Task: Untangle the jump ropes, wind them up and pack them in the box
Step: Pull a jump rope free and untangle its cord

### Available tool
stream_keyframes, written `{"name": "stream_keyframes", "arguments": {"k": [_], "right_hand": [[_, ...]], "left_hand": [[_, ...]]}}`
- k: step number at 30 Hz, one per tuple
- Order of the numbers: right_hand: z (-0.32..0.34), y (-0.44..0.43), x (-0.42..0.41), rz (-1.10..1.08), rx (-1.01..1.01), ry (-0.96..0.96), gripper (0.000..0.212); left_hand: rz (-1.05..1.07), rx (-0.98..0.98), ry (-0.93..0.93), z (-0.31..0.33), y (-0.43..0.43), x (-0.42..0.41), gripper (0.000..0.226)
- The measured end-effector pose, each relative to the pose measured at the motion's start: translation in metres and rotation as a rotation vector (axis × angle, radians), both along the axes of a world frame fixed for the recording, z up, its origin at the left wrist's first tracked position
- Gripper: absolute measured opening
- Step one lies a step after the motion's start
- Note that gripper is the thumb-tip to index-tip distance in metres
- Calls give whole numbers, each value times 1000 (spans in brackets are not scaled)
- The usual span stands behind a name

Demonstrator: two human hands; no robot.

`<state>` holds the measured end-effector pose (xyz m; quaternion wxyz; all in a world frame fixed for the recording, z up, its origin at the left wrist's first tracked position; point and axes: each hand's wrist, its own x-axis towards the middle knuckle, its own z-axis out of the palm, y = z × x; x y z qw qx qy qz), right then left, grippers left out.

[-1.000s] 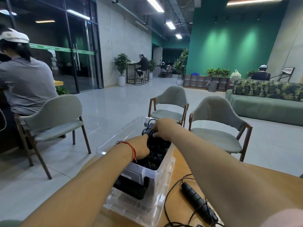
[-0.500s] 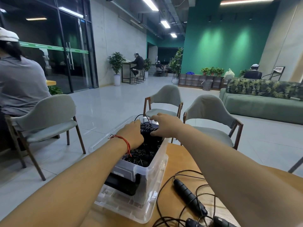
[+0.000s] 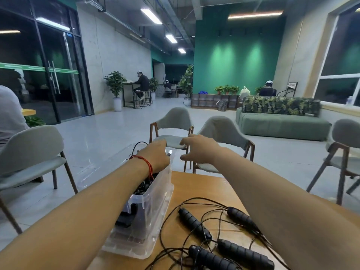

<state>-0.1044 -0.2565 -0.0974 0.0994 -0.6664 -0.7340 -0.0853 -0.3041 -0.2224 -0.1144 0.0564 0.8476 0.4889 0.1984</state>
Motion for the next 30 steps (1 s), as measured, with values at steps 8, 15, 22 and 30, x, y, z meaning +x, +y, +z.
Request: {"name": "stream_keyframes", "arguments": {"k": [8, 15, 22, 30], "right_hand": [[-10, -105, 61, -99, -26, 39, 47], [-46, -194, 92, -159, -184, 114, 32], [-83, -245, 63, -83, -357, 236, 23], [-129, -223, 39, -268, -452, 229, 55]], "left_hand": [[-230, -5, 97, -11, -71, 77, 34], [-370, -130, 416, -52, -124, 90, 43], [-279, -338, 758, -63, -167, 72, 33], [-156, -378, 530, -121, -148, 51, 33]]}}
